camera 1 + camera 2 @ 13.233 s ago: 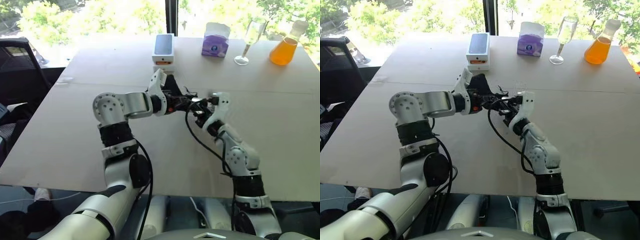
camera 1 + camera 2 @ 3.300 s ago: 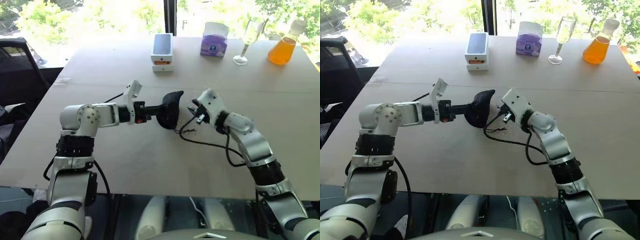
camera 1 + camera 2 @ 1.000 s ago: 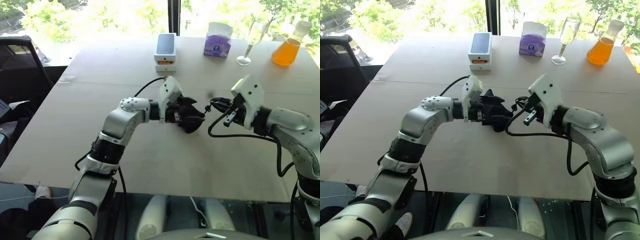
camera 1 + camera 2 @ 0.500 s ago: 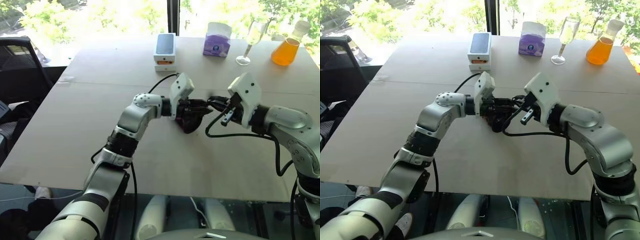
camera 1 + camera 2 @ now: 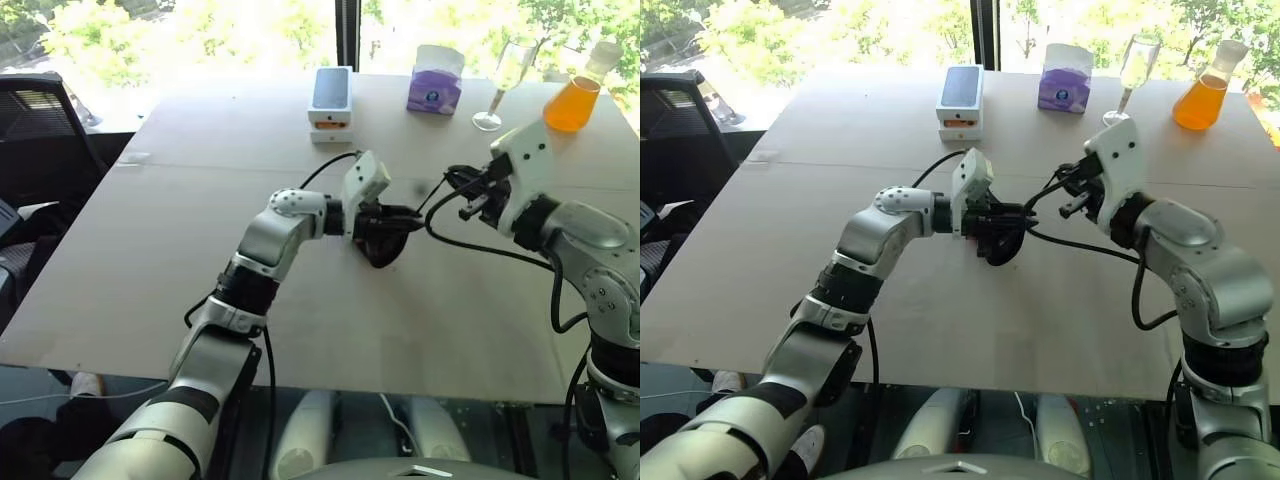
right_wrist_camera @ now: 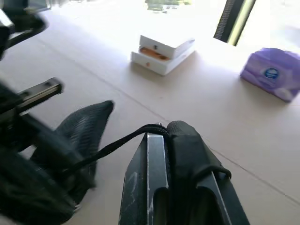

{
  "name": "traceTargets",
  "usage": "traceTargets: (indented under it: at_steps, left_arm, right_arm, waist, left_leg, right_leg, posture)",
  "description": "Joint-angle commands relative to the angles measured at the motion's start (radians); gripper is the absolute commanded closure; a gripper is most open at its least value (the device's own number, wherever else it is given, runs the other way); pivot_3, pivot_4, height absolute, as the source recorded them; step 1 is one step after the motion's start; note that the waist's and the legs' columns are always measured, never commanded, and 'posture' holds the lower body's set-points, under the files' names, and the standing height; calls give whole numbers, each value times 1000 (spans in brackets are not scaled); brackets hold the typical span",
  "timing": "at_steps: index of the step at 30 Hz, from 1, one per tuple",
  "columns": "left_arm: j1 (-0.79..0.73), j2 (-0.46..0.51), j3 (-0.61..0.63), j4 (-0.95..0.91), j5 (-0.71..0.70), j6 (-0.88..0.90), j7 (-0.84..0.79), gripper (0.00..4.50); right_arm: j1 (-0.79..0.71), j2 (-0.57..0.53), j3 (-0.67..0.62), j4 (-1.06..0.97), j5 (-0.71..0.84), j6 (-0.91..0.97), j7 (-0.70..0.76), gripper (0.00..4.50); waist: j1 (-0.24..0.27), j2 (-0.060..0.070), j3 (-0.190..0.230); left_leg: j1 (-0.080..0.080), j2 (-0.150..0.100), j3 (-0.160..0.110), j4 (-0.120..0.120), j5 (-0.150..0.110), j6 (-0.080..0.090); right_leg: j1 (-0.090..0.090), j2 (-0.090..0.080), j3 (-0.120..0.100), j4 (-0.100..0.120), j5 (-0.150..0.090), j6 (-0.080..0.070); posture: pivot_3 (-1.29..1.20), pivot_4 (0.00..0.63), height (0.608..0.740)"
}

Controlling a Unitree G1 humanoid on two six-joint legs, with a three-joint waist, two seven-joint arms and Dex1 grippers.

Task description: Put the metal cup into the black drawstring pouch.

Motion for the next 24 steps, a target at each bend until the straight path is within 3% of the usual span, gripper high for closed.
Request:
traceTargets:
  at_steps: [1, 12, 17, 22, 23, 24]
  left_arm:
    - [49, 25, -18, 0, 17, 47, 4, 4304]
    - [143, 77, -65, 2, 69, 69, 40, 4304]
    - [162, 82, -68, -12, 66, 44, 56, 4304]
    - [155, 45, 0, -64, -11, 75, 81, 4304]
    - [156, 50, 16, -91, -43, 97, 65, 3804]
    - [158, 56, 31, -118, -66, 114, 53, 3244]
  right_arm:
    - [-35, 26, -132, 79, -48, -50, -111, 4500]
    - [-8, 23, -296, 372, -114, -234, -288, 4500]
    - [45, 21, -252, 375, -82, -243, -235, 4500]
    - [160, -13, -82, 244, -43, -214, -58, 4500]
    - [187, -31, -56, 227, -59, -220, -40, 4500]
    - [212, -46, -38, 214, -70, -228, -26, 4008]
  waist:
    - [-2, 0, 0]
    - [-1, 0, 0]
    - [-1, 1, 0]
    - [-1, 1, 0]
    - [-2, 1, 0]
    - [-2, 1, 0]
  left_leg:
    - [0, 0, 0, 0, 0, 0]
    - [0, 0, 1, 0, 1, -1]
    - [1, 0, 2, 0, 0, 1]
    - [1, 0, 2, 0, -1, 1]
    - [1, 0, 2, 0, -1, 1]
    - [1, 0, 2, 0, -1, 2]
  right_leg:
    - [0, 0, 0, 0, 0, 0]
    - [0, 0, 1, 1, 0, 0]
    - [0, 0, 1, 1, 0, 0]
    - [0, 1, 1, 1, 0, 0]
    - [0, 1, 1, 1, 0, 0]
    - [0, 1, 2, 1, 0, 0]
  posture:
    - [0, 150, 740]
    - [0, 150, 740]
    - [0, 150, 740]
    - [0, 150, 740]
    - [0, 150, 740]
    - [0, 150, 740]
